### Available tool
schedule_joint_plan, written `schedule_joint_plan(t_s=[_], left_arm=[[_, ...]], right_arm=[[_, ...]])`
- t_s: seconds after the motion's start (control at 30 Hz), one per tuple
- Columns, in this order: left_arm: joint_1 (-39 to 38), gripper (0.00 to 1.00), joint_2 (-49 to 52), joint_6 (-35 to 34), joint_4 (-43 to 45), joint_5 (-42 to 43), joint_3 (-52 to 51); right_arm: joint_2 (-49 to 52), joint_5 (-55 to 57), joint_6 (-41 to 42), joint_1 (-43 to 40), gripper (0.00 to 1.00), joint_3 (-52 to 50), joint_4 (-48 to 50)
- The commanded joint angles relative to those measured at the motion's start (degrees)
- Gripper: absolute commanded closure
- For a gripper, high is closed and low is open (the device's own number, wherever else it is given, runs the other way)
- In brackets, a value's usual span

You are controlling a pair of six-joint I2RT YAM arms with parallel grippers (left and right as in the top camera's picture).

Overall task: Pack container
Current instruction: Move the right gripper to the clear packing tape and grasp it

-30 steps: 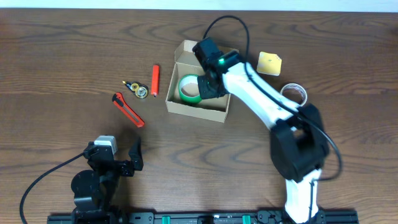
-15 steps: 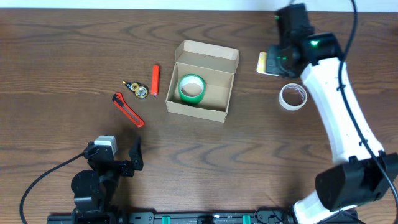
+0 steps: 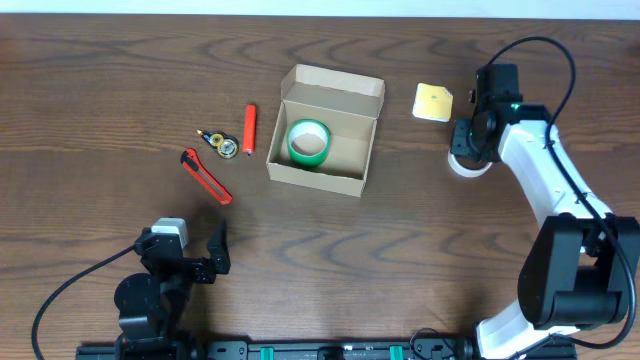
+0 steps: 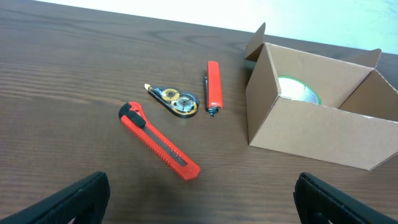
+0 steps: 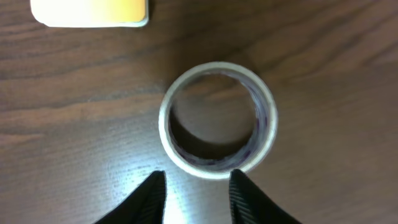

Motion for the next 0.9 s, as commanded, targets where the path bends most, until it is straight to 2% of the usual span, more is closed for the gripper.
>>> schedule_joint_plan(t_s=[0.0, 0.4, 0.87], left_arm=[[-0.2, 0.05, -0.3, -0.8, -0.2, 0.4, -1.2], [-0.2, 0.05, -0.3, -0.8, -0.2, 0.4, -1.2], [-0.2, 0.05, -0.3, -0.8, -0.2, 0.4, -1.2]], right_arm=[[0.4, -1.0, -3.3, -0.1, 0.60, -3.0, 3.1], [0.5, -3.2, -4.9, -0.1, 0.59, -12.5, 16.9], [0.8, -3.2, -7.5, -0.1, 0.60, -17.7, 25.4]])
